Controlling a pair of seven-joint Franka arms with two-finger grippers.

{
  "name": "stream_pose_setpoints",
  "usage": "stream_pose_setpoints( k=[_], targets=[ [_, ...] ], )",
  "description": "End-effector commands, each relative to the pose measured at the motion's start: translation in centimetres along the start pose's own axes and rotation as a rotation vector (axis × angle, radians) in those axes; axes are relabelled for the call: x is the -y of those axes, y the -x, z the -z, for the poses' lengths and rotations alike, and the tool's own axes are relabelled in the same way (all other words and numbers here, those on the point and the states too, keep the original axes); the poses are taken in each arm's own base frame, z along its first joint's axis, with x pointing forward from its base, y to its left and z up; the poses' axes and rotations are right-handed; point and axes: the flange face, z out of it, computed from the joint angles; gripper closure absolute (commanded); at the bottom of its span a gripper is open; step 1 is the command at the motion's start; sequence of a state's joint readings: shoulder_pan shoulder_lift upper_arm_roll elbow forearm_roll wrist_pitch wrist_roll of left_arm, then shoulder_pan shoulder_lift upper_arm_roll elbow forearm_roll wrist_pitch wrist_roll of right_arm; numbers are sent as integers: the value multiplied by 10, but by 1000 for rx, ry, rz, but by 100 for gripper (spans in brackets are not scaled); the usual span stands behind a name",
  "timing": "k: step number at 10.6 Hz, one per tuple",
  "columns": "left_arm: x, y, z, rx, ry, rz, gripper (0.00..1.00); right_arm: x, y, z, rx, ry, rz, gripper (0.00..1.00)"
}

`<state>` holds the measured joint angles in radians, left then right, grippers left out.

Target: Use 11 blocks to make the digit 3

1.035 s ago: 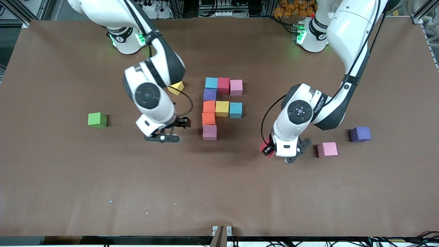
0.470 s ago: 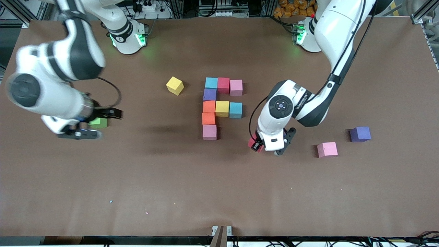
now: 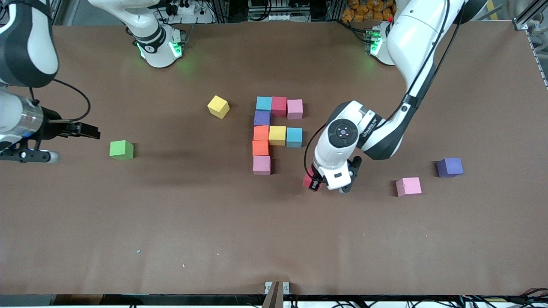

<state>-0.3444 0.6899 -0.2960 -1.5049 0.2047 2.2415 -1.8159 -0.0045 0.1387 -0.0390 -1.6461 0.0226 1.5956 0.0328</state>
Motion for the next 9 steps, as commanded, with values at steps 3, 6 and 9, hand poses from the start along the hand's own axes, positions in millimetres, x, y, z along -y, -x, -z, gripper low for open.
stream_pose_setpoints(
  k=[3, 6, 9],
  targets=[
    [-15, 26, -3, 89, -4, 157, 100, 11, -2, 21, -140, 3, 11, 0],
    [-13, 57, -21, 112, -31, 231, 100, 12, -2, 21, -142, 47, 28, 0],
    [-8, 66, -34, 108, -56, 314, 100, 17, -4, 29, -172, 51, 38, 0]
  ],
)
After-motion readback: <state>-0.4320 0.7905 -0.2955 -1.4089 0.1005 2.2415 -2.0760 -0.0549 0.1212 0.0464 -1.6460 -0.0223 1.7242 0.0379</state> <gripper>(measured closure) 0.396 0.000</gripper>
